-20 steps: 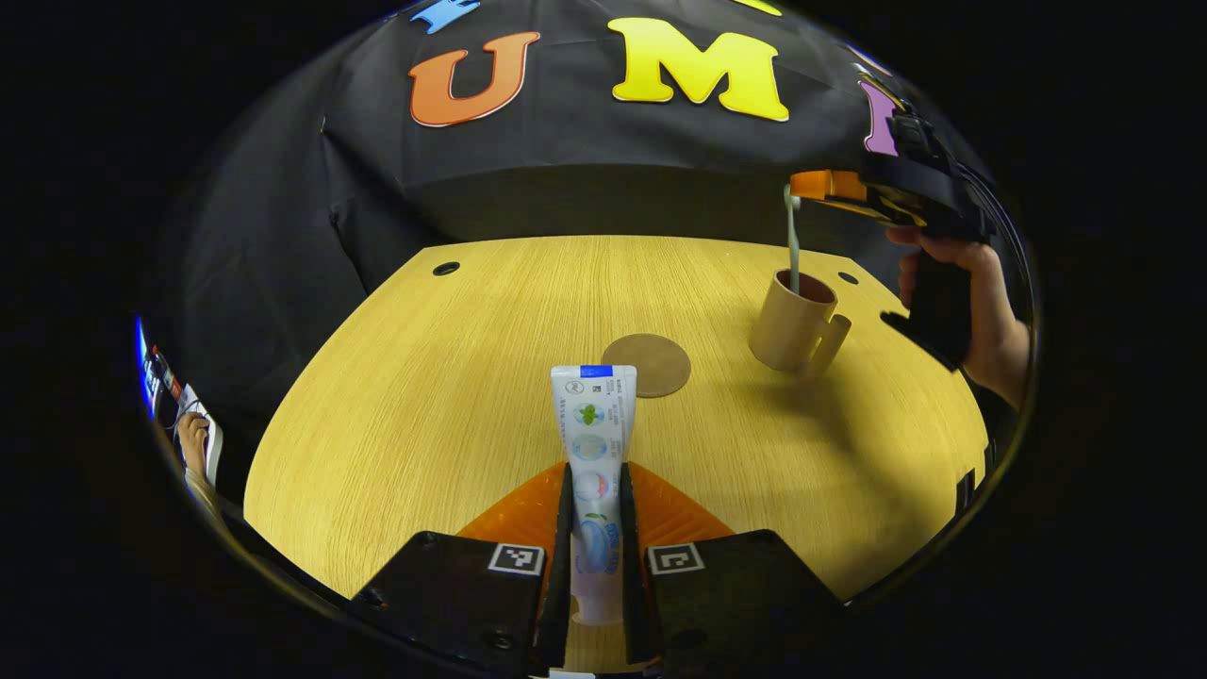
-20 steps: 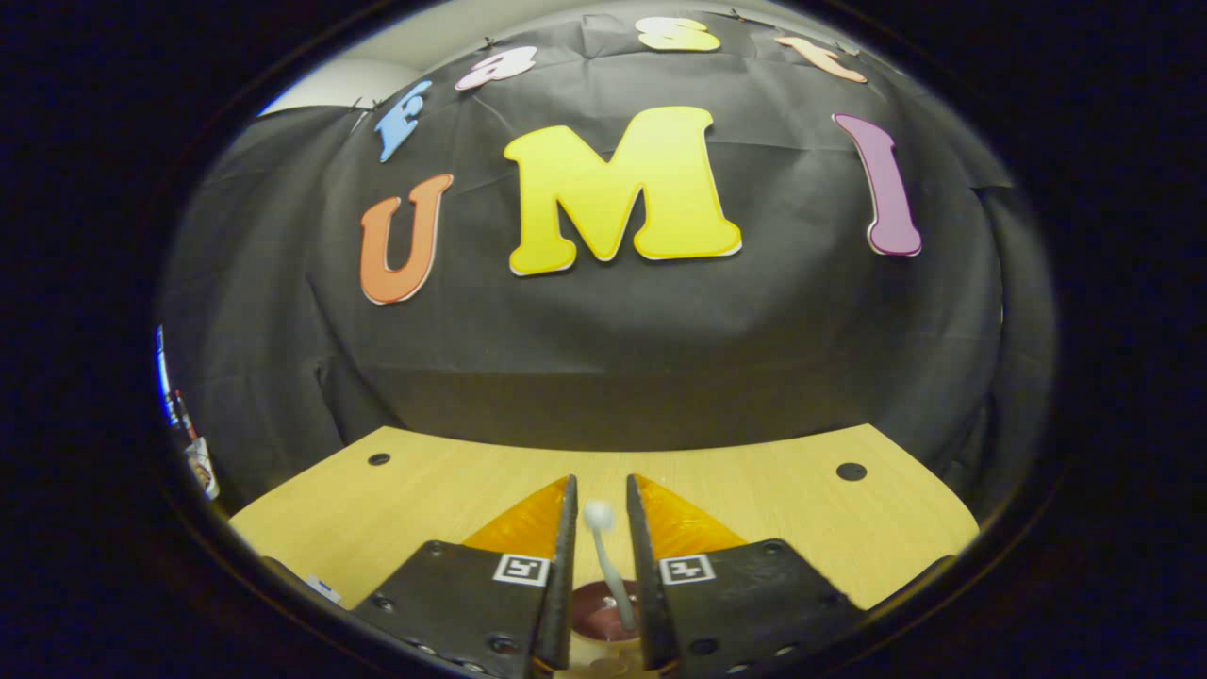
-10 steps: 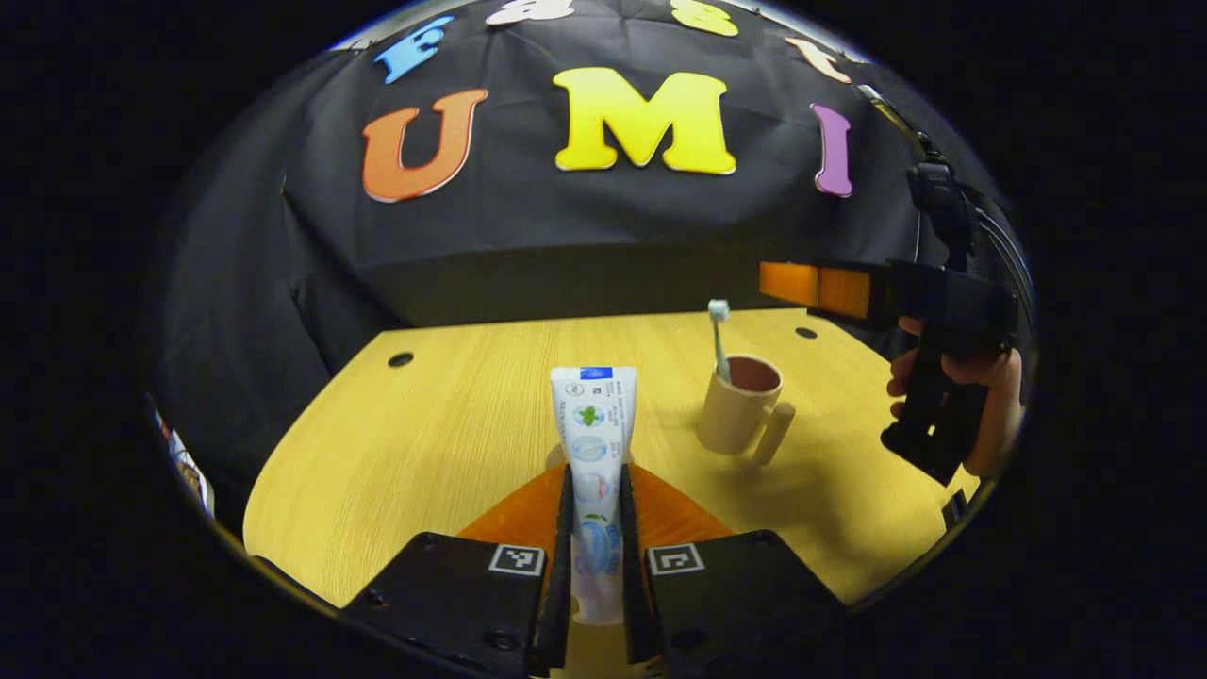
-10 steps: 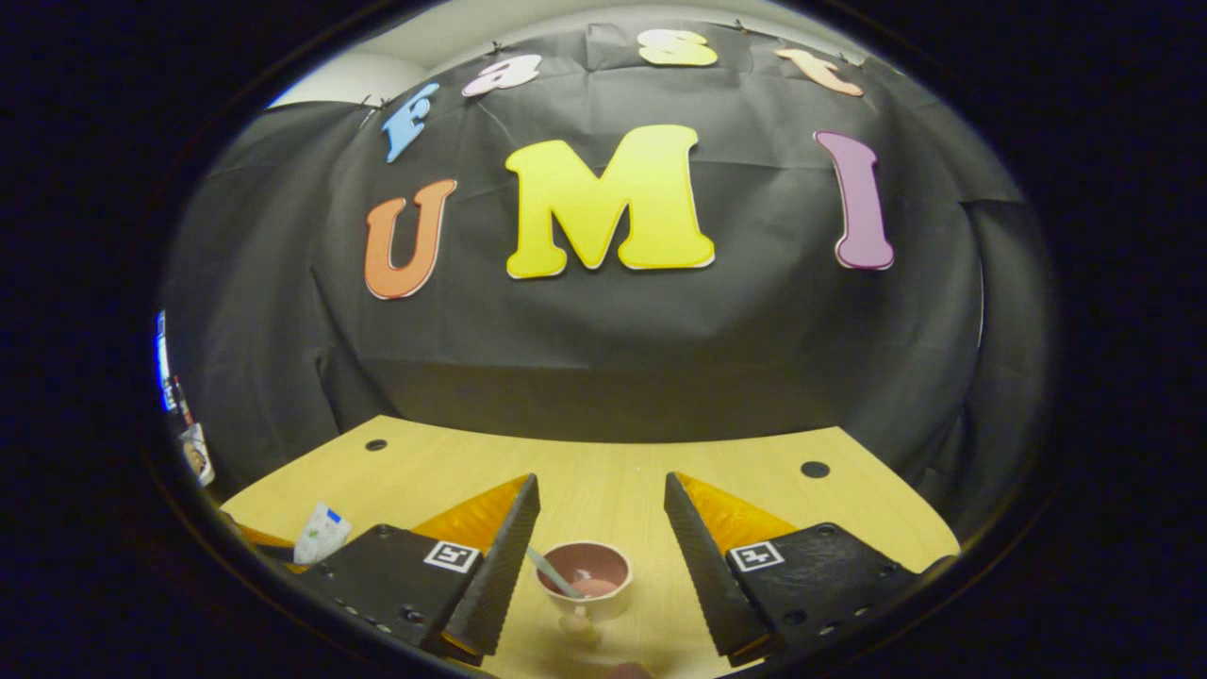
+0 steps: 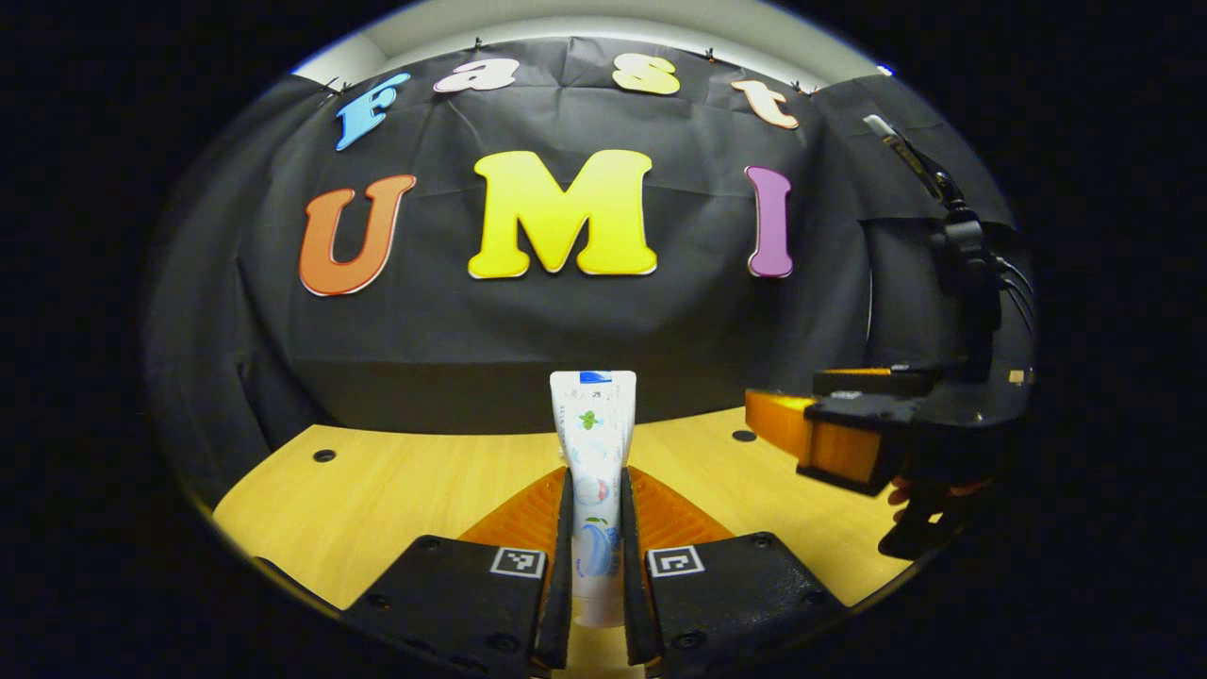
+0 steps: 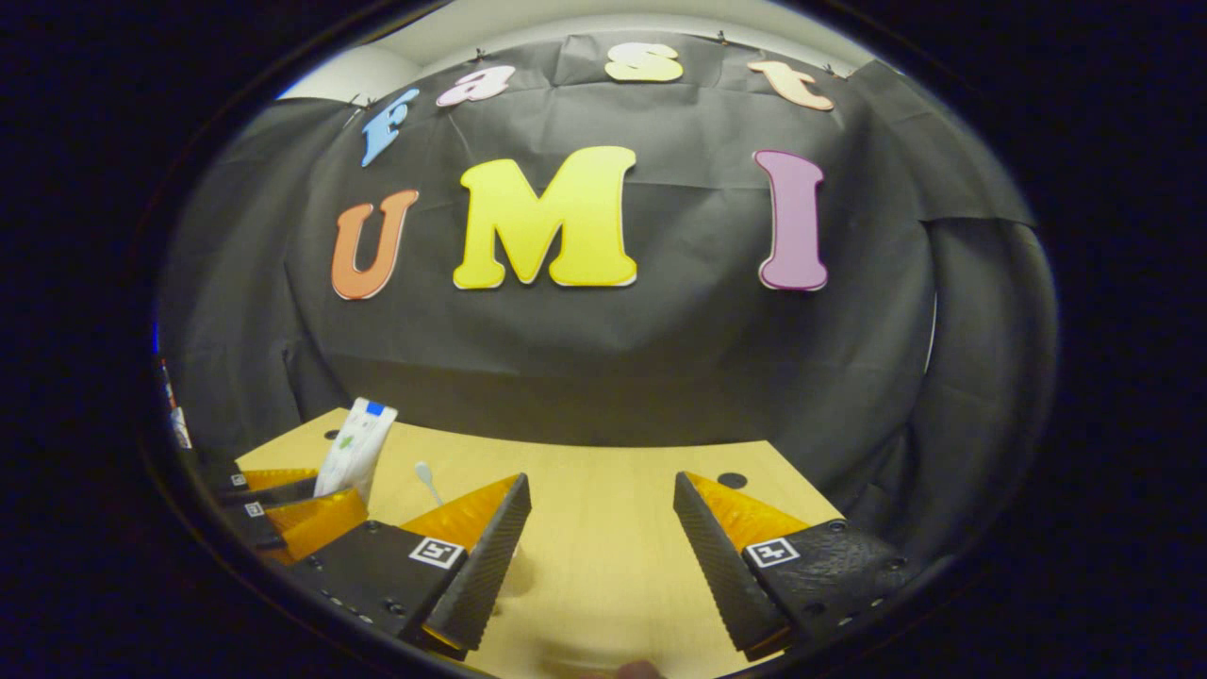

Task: Put the toothbrush and toothpaste on the desktop into the cup, then pick up the cup and place it on the coaster on the desktop.

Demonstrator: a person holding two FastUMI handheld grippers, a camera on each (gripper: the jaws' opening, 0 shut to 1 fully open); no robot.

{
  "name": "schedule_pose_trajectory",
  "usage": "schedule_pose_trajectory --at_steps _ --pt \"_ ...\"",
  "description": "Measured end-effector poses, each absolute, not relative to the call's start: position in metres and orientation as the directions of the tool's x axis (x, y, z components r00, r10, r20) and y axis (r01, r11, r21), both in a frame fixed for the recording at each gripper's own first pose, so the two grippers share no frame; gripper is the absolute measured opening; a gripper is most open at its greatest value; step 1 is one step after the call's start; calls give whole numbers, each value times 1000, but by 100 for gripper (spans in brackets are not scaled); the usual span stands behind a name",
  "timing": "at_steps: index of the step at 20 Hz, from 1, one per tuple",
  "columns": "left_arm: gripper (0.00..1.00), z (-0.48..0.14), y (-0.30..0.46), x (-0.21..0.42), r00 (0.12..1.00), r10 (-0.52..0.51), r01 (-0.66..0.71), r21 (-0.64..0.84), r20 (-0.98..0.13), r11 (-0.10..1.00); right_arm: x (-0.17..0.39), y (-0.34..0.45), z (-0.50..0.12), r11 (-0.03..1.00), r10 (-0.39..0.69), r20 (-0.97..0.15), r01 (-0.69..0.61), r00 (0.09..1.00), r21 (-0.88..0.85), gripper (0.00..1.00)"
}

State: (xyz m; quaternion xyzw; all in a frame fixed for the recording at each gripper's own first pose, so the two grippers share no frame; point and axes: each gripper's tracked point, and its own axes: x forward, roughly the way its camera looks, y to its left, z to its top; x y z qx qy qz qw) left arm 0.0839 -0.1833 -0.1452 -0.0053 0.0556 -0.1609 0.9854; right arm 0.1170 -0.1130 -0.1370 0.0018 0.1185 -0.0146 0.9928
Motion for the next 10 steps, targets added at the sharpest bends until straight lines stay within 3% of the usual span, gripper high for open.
schedule_pose_trajectory --at_steps 5,10 --pt "25 -130 -218 130 947 -317 316 25 55 948 86 -157 -173 998 -61 -312 59 948 -17 94" --pt "25 -159 -217 161 962 -267 266 11 57 964 71 -170 -202 997 -67 -377 74 924 3 94"
